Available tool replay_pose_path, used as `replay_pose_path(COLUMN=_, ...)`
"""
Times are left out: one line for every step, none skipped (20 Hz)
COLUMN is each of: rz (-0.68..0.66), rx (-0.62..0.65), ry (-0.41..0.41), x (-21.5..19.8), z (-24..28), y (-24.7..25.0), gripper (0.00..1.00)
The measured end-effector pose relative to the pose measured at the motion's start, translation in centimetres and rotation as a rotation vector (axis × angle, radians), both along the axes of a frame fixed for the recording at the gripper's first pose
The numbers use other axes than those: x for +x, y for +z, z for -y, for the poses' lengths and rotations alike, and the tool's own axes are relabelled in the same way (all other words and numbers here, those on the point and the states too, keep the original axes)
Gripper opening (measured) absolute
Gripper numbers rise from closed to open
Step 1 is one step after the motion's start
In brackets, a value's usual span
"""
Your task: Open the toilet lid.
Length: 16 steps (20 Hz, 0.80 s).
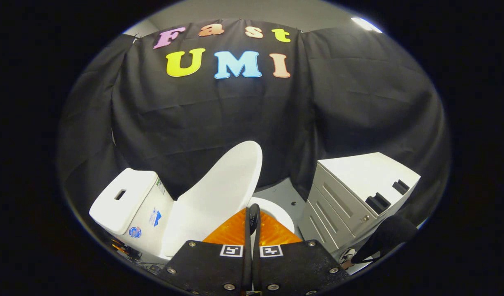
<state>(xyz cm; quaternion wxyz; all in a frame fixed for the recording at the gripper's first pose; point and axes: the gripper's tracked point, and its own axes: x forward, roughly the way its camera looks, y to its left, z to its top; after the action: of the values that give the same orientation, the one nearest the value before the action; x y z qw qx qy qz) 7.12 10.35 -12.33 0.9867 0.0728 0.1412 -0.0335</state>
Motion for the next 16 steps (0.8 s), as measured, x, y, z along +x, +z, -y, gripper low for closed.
replay_pose_path(rz=0.006, rx=-0.011, ry=0.002, x=-0.1, z=-0.4, y=0.4, gripper=0.01)
replay_pose_path(rz=0.012, rx=-0.021, ry=0.007, x=0.0, z=-0.7, y=0.8, gripper=0.01)
replay_pose_path(rz=0.02, rx=-0.026, ry=0.009, x=-0.2, z=-1.1, y=1.3, gripper=0.01)
replay_pose_path(rz=0.027, rx=-0.027, ry=0.011, x=-0.4, z=-1.4, y=1.6, gripper=0.01)
replay_pose_path(rz=0.035, rx=-0.025, ry=0.014, x=-0.6, z=-1.9, y=2.1, gripper=0.01)
replay_pose_path(rz=0.046, rx=-0.027, ry=0.021, x=-0.6, z=-2.4, y=2.6, gripper=0.0)
replay_pose_path(rz=0.059, rx=-0.032, ry=0.032, x=-0.7, z=-2.9, y=3.2, gripper=0.0)
replay_pose_path(rz=0.072, rx=-0.037, ry=0.042, x=-0.9, z=-3.5, y=3.6, gripper=0.01)
replay_pose_path(rz=0.085, rx=-0.043, ry=0.053, x=-1.0, z=-4.1, y=4.1, gripper=0.0)
replay_pose_path(rz=0.096, rx=-0.054, ry=0.063, x=-1.2, z=-4.6, y=4.4, gripper=0.0)
replay_pose_path(rz=0.106, rx=-0.066, ry=0.07, x=-1.4, z=-5.1, y=4.8, gripper=0.0)
replay_pose_path(rz=0.113, rx=-0.077, ry=0.077, x=-1.4, z=-5.5, y=5.1, gripper=0.0)
replay_pose_path(rz=0.119, rx=-0.079, ry=0.082, x=-1.6, z=-5.9, y=5.5, gripper=0.0)
replay_pose_path(rz=0.126, rx=-0.078, ry=0.089, x=-1.7, z=-6.5, y=5.8, gripper=0.0)
replay_pose_path(rz=0.131, rx=-0.077, ry=0.095, x=-1.6, z=-7.0, y=6.2, gripper=0.0)
replay_pose_path(rz=0.136, rx=-0.085, ry=0.102, x=-1.6, z=-7.4, y=6.6, gripper=0.0)
